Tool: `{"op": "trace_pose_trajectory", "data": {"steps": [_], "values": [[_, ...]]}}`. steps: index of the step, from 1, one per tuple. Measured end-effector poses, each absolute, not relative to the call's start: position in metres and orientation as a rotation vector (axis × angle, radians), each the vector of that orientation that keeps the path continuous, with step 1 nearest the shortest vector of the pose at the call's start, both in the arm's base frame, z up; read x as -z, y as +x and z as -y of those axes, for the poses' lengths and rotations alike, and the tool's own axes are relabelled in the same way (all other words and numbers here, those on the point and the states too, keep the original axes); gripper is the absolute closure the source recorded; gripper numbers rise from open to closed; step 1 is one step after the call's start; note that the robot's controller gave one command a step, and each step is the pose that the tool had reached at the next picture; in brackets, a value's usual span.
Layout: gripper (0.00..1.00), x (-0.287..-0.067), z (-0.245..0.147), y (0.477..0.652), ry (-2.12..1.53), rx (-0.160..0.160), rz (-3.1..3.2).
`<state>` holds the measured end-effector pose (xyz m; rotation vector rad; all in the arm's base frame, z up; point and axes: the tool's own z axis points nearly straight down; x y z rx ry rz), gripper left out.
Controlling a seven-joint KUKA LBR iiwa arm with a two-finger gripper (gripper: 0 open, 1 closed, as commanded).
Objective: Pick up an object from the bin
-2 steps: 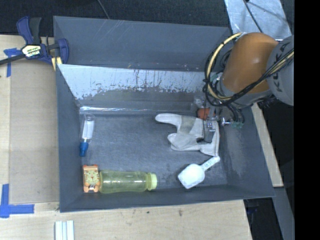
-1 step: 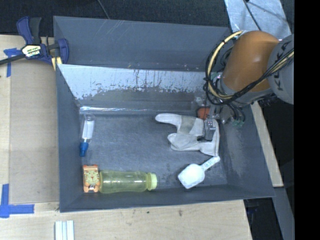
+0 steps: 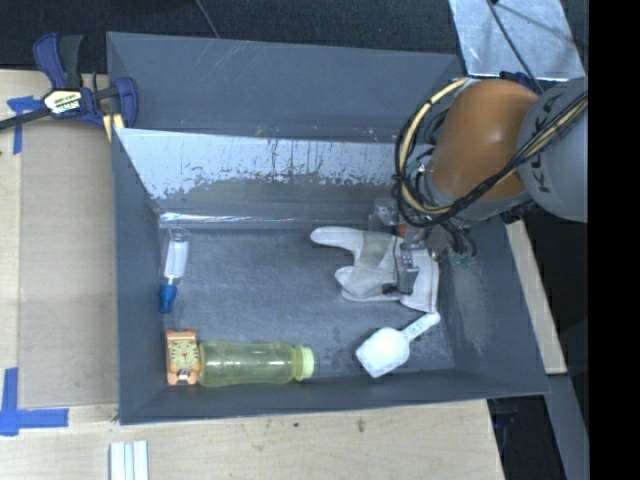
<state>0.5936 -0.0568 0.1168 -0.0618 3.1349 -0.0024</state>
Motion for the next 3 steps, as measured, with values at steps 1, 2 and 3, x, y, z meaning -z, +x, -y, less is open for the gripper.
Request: {"op": "trace_pose_trajectory", "data": {"steps": [1,2,3], "values": [[0.00,-0.098,0.047,0.591,0.125,0.000,-3.137],[1.00,-0.071,0.032,0.589,-0.029,0.001,-3.140],[1.00,-0.071,0.032,0.589,-0.030,0.001,-3.140]]}}
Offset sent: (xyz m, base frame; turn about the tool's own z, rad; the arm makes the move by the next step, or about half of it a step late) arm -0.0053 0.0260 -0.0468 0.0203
